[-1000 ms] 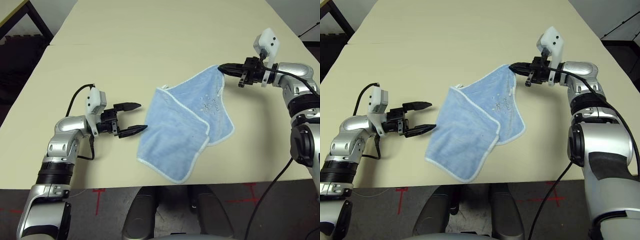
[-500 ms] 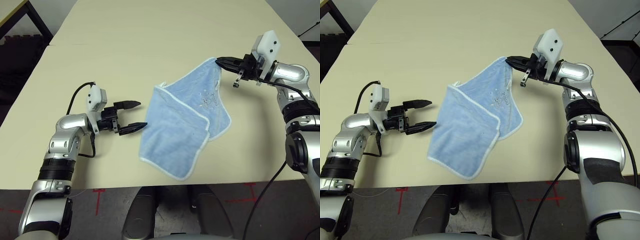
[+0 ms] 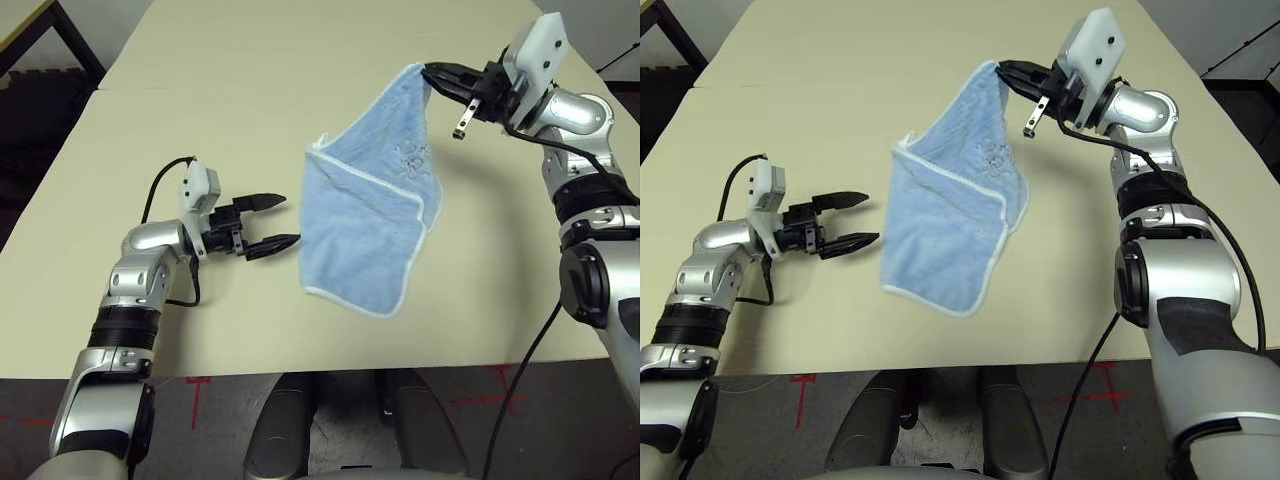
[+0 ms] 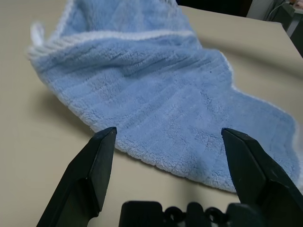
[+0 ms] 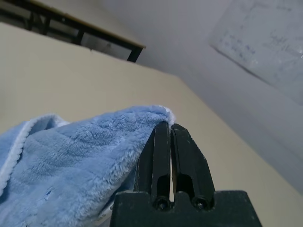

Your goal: Fold the towel and set it aside.

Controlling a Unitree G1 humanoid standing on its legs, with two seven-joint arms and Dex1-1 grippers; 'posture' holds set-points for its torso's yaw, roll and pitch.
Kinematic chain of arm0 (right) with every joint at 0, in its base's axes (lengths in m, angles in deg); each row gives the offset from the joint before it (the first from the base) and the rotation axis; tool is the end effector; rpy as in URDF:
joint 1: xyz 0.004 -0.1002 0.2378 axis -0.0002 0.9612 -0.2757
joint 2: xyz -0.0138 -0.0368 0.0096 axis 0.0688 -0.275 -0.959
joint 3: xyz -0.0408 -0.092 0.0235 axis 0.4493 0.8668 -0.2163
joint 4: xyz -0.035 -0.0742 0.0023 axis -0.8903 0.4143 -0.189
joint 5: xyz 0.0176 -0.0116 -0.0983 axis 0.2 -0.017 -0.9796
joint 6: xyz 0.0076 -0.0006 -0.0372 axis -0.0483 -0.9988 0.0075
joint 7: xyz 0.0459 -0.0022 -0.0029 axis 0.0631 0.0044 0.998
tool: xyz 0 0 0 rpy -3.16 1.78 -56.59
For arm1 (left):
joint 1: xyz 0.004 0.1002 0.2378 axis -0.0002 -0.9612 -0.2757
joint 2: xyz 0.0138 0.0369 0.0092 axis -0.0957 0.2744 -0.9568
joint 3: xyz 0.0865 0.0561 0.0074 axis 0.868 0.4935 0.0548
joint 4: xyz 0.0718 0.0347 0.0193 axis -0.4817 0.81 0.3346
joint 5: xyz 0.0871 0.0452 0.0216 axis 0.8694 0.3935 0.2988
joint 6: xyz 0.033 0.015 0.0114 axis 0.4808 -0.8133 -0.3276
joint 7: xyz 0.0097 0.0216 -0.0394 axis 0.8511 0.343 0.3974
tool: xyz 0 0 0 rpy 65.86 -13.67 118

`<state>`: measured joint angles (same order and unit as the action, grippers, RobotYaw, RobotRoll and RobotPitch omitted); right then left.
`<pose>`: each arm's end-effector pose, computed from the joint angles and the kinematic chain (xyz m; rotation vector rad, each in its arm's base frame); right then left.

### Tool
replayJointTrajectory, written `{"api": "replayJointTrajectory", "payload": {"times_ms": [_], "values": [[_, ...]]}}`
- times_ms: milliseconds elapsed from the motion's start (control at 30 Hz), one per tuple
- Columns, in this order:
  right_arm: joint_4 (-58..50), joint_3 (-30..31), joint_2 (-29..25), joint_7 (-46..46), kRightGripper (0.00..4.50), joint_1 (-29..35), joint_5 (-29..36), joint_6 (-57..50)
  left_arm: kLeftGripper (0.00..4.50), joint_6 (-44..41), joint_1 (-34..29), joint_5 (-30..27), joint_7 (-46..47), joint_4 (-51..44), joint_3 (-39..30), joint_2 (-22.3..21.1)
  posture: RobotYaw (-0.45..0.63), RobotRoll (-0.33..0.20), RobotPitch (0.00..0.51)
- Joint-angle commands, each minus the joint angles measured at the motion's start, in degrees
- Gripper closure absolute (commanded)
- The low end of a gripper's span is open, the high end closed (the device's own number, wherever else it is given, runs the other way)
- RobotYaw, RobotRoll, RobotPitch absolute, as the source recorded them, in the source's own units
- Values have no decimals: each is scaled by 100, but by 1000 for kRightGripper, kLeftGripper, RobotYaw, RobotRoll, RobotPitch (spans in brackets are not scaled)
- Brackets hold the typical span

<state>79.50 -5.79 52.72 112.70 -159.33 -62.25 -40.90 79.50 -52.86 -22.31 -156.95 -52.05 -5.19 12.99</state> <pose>0.3586 -0.2143 0.2780 -0.5884 -0.6370 0.8428 0.2969 0.2580 0.1458 0.1819 -0.0413 -1.1632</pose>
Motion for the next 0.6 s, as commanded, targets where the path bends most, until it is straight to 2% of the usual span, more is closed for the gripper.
{"api": "replayJointTrajectory", "payload": {"times_ms": [33,600], "values": [[-73,-185,8,-217,4472,-441,193,87,0,-30,36,64,9,116,24,20,81,0,200],[312,-238,404,-1133,4472,-1800,156,262,0,-89,127,78,273,76,24,122,85,0,185]]}}
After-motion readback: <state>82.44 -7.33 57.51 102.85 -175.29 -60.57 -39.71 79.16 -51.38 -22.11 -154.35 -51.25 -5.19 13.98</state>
